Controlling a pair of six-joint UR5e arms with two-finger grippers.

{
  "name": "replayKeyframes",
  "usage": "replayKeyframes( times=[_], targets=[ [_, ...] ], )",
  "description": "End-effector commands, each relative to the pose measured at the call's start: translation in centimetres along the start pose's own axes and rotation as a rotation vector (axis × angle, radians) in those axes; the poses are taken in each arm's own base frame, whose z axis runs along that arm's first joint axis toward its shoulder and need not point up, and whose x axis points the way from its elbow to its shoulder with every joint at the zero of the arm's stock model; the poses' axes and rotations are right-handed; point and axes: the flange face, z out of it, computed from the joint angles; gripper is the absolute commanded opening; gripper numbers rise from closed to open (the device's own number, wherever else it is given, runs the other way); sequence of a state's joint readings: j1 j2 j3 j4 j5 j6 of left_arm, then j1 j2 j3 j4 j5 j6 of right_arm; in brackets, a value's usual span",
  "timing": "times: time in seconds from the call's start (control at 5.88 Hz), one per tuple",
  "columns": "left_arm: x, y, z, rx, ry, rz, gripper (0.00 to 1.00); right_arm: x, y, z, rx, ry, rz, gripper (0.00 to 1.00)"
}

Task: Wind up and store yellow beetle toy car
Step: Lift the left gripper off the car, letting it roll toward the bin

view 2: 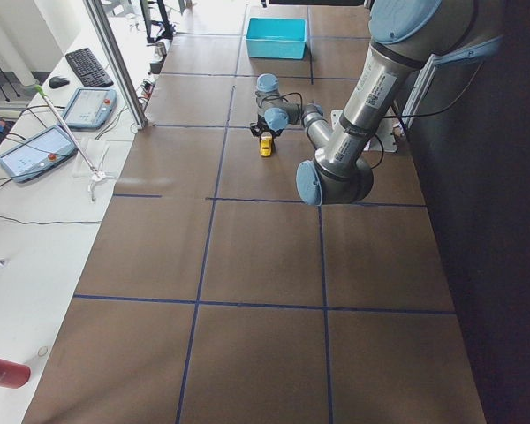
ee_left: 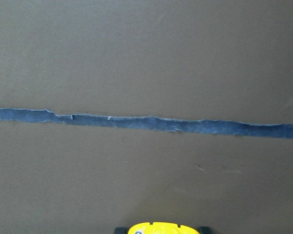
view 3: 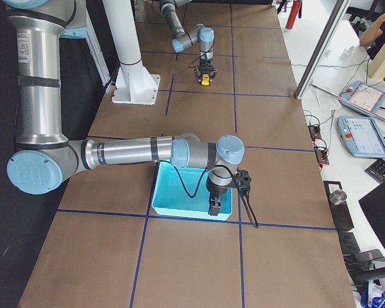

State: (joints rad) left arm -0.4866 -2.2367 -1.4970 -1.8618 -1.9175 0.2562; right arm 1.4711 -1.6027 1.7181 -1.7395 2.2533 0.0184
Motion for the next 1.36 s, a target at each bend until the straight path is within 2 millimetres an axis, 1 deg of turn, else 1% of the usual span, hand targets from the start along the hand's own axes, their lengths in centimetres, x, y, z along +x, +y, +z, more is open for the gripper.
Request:
replayKeyframes(
  times=[0.0, 0.17, 0.34, 1.19],
  targets=[
    [0.13, 0.62, 0.17, -0.005, 0.002, -0.002, 0.02, 0.07, 0.08, 0.07, -0.001, 0.001, 0.001, 1.00],
    [0.13, 0.61, 0.16, -0.004, 0.001, 0.000, 0.17, -0.01, 0.01, 0.01, 0.000, -0.002, 0.000, 1.00],
    [0.22, 0.44, 0.11, 0.010, -0.001, 0.006, 0.99, 0.05, 0.01, 0.01, 0.000, 0.004, 0.000, 1.00],
    [0.13, 0.48, 0.07, 0.010, -0.002, 0.009, 1.00, -0.32, -0.26, -0.30, 0.007, -0.008, -0.004, 1.00]
  ],
)
